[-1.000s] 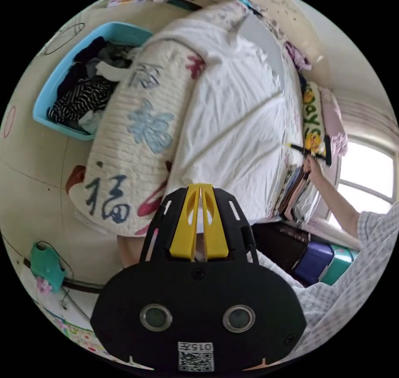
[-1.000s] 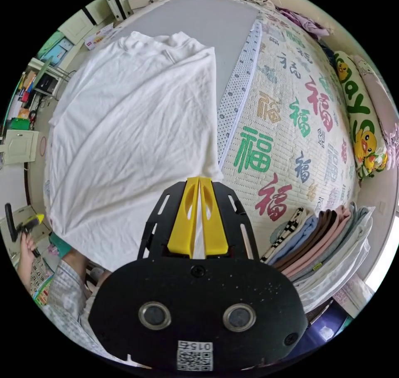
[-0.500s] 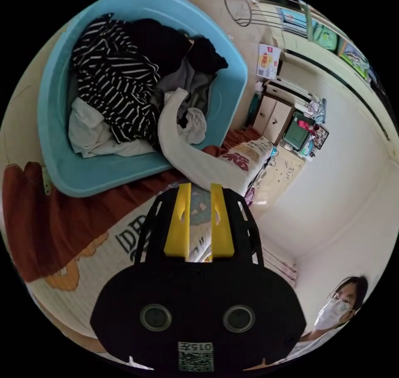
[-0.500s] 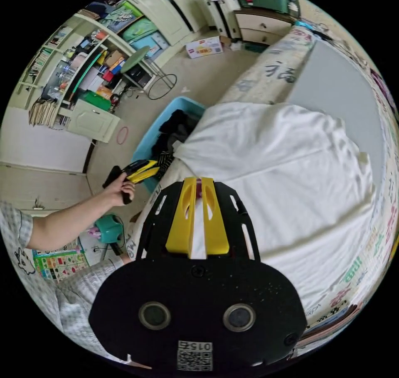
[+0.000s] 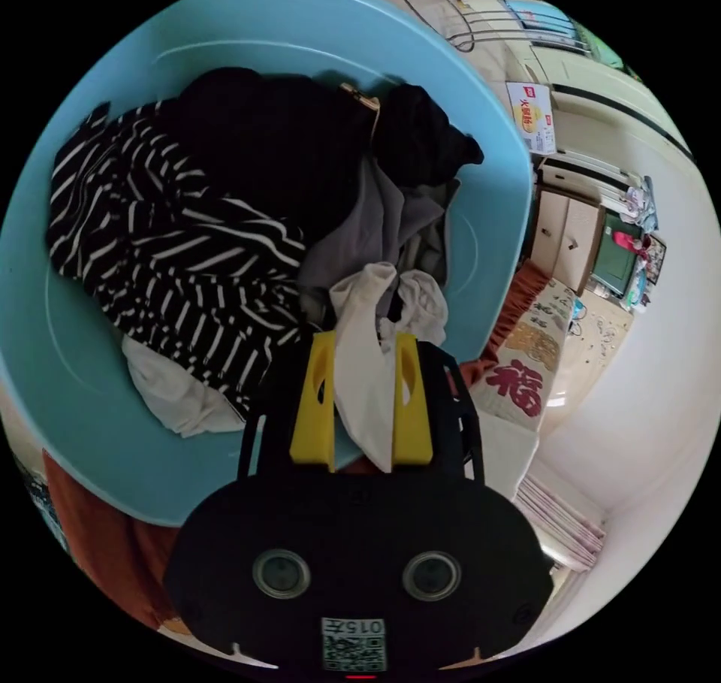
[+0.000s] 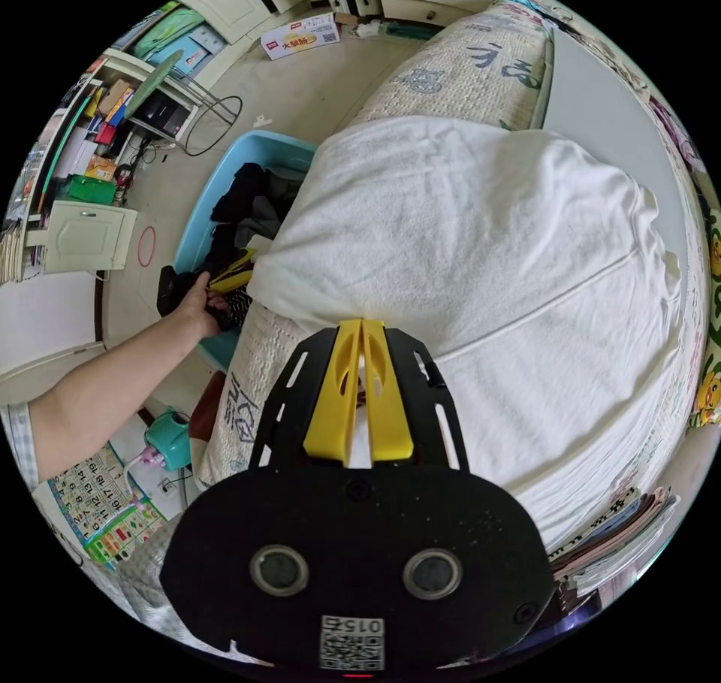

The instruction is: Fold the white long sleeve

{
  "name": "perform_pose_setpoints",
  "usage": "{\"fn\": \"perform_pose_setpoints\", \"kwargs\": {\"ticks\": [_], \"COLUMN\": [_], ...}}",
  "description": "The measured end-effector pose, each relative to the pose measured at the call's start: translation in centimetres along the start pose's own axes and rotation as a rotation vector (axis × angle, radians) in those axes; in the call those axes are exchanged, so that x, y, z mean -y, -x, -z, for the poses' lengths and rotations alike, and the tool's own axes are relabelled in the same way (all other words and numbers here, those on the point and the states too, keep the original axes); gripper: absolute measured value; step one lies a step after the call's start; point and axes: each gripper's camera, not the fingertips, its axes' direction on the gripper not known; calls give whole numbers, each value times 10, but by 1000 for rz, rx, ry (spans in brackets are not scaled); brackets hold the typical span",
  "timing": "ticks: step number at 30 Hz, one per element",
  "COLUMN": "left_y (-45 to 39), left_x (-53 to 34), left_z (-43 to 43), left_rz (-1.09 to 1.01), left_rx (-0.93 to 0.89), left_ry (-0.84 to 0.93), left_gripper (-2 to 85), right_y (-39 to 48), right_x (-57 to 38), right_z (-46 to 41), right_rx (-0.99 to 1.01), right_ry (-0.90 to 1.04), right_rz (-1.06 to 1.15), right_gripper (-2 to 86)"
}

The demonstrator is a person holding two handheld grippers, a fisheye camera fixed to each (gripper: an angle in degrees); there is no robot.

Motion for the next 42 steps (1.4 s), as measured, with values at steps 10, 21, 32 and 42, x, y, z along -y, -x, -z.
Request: {"fn": "perform_pose_setpoints", "kwargs": {"ticks": [10,21,32,42], "left_y": [-20,-157,-164,-119], "left_x": [-33,-202,-543,-602], "left_z": [0,113,-18,-68], "left_rz": [-140,-831,-1493,-1439], "left_rx": [-10,-138,69,246], "left_ry": [2,-49,442,443], "left_gripper": [-2,-6,-4,-3], "right_y": [7,-22,-126,-137], "right_x": [-10,-91,-337,-343], "right_z": [-28,-14,-108,-289], "right_rx": [29,412,538,737], "right_ry": [-12,-217,-376,-221], "right_rz": [-41,-217,-675,-618], "right_gripper": [-6,-6,36,120]}}
